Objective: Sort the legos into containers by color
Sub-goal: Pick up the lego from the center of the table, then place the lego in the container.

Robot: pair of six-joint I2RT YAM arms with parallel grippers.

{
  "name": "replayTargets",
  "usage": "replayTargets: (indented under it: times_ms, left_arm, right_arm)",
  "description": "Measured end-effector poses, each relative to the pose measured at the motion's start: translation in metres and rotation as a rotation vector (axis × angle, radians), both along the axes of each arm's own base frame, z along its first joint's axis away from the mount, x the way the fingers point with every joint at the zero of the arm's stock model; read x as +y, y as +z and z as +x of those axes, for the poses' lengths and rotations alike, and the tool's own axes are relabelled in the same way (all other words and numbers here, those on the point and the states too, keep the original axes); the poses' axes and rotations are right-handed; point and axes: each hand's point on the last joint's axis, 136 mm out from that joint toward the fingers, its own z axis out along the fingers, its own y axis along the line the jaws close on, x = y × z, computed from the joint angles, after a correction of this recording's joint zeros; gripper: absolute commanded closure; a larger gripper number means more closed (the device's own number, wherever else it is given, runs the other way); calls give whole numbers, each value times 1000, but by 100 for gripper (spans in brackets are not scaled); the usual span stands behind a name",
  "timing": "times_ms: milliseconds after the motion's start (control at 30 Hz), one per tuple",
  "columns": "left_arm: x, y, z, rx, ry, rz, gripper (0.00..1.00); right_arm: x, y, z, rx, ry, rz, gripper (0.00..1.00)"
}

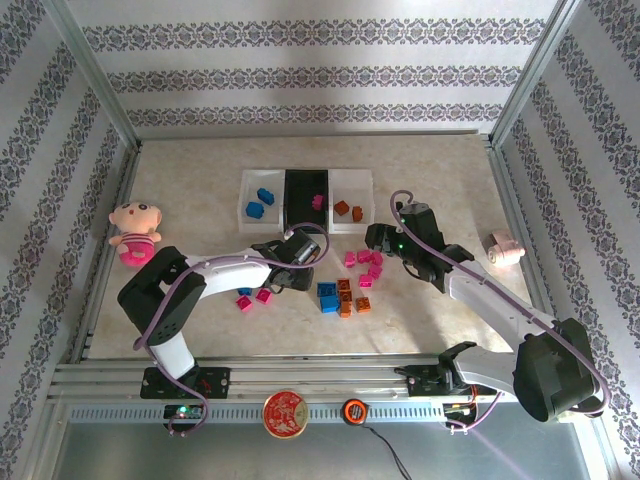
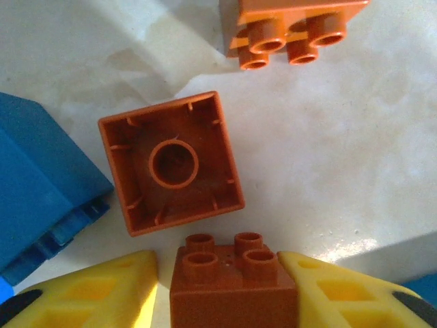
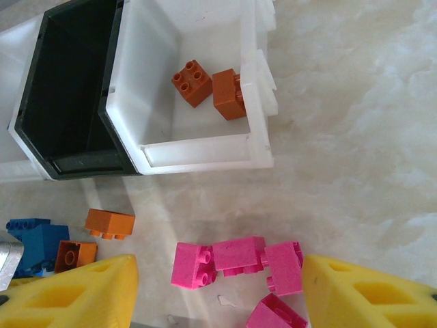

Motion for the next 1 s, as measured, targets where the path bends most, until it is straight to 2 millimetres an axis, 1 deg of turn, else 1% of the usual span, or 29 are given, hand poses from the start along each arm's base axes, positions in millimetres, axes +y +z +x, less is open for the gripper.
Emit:
replayTargets:
  times_ms: [67,167,233,300,400,433,500,567,633,700,733,800,867,933,1000]
  left_arm:
    - [0,0,0,-1,3,-1,68]
    - [-2,2,-1,-2,-2,-21,71]
    - [-1,6,-5,-2,-8,-38,71]
    - [-2,16,-7,-16,-12,-62,71]
    - [-11,43,-5,-55,-26,-129,71]
    - [-17,55,-1,-68,-32,-153,71]
    - [-33,76,11,-96,-45,-201,71]
    - [-58,102,31,-131,-66,-256,71]
    - [-83,124,54,-164,-86,-305,71]
    - [-104,136,76,-182,-100,-343,71]
    - [-112,137,89,-187,-100,-356,71]
    - [-120,134,112,-183,-91,-364,71]
    - [-123,122,139,-171,-67,-363,71]
    - [-123,110,160,-155,-44,-354,71]
    - [-122,100,176,-142,-25,-344,71]
  right_arm:
    - [0,0,0,0,0,0,35]
    - [0,0,0,0,0,0,35]
    - [-2,1,1,-1,-4,2,35]
    - [-3,1,1,-3,-8,4,35]
    - [-5,3,-2,-11,-11,7,35]
    - [-6,4,-4,-16,-11,9,35]
    - [-7,6,-7,-24,-11,13,35]
    - [-8,6,-10,-28,-11,14,35]
    - [-9,4,-12,-24,-14,14,35]
    - [-10,-1,-14,-12,-14,9,35]
    - [-11,-5,-16,-4,-14,6,35]
    - [-12,-11,-19,11,-14,0,35]
    - [-14,-16,-22,23,-13,-4,35]
    - [-13,-19,-25,28,-7,0,35]
    - [-12,-21,-28,33,2,6,35]
